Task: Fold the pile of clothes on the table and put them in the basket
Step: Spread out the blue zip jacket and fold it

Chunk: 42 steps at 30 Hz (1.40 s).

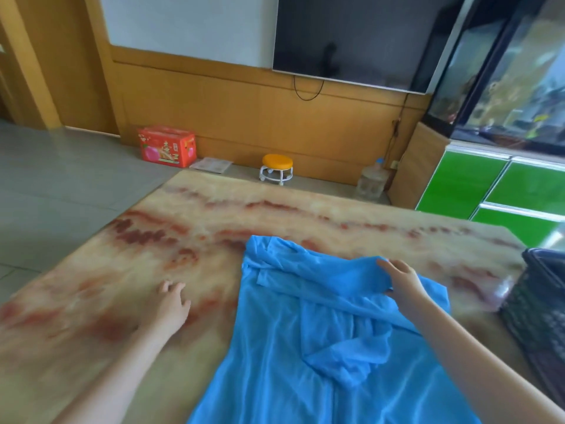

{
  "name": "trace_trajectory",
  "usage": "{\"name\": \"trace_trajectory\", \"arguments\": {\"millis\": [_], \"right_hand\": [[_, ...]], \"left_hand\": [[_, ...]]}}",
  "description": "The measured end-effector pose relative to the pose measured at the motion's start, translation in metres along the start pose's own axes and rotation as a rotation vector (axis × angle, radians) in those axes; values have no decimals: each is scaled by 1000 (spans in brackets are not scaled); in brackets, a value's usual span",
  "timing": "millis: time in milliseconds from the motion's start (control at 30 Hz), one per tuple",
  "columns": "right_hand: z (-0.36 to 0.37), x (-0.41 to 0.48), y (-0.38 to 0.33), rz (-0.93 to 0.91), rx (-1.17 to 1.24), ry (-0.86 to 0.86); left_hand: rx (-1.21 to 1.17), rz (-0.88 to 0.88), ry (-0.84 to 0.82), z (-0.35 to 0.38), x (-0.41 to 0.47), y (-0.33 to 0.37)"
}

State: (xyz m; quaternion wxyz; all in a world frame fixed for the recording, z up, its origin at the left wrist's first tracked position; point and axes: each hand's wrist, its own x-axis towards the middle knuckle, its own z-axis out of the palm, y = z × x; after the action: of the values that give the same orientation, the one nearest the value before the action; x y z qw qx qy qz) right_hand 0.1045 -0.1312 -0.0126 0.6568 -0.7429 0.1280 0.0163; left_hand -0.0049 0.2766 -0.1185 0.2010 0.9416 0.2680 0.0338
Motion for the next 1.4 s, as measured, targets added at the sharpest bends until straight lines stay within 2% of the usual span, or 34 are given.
{"name": "trace_trajectory", "arguments": {"millis": [67, 167, 233, 300, 367, 433, 467, 600, 767, 833, 1000, 1133, 1233, 1300, 1400], "right_hand": [[-8, 6, 5, -24, -79, 52], [-20, 16, 7, -27, -197, 100], [-27, 18, 8, 83, -171, 16], [-36, 22, 11, 75, -372, 5], [-43, 27, 20, -126, -800, 93], [-39, 26, 26, -377, -994, 146], [-30, 23, 26, -454, -970, 115], [35, 14, 25, -575, -864, -110], [142, 14, 8, -510, -775, -314], [178, 23, 8, -490, -824, -368], [237, 41, 15, -493, -968, -334], [254, 50, 12, -494, -860, -287], [256, 67, -6, -323, -588, -198], [255, 84, -16, -270, -577, -183], [254, 97, -16, -275, -699, -266]], "left_hand": [[-184, -49, -47, -2, 12, 20], [-269, 102, 3, 2, 11, 61], [-310, 195, 53, 9, 8, 91], [-327, 279, 85, 18, 11, 117], [-276, 334, 121, 25, 14, 132], [-264, 328, 169, 32, 21, 139], [-290, 293, 200, 34, 23, 139], [-492, 175, 256, 45, 29, 126], [-734, 193, 332, 53, 26, 116], [-798, 164, 316, 51, 27, 118], [-865, 110, 253, 55, 28, 114], [-844, 87, 251, 55, 29, 115], [-811, 84, 286, 55, 30, 114], [-793, 81, 317, 54, 31, 113], [-754, 115, 335, 54, 31, 115]]}}
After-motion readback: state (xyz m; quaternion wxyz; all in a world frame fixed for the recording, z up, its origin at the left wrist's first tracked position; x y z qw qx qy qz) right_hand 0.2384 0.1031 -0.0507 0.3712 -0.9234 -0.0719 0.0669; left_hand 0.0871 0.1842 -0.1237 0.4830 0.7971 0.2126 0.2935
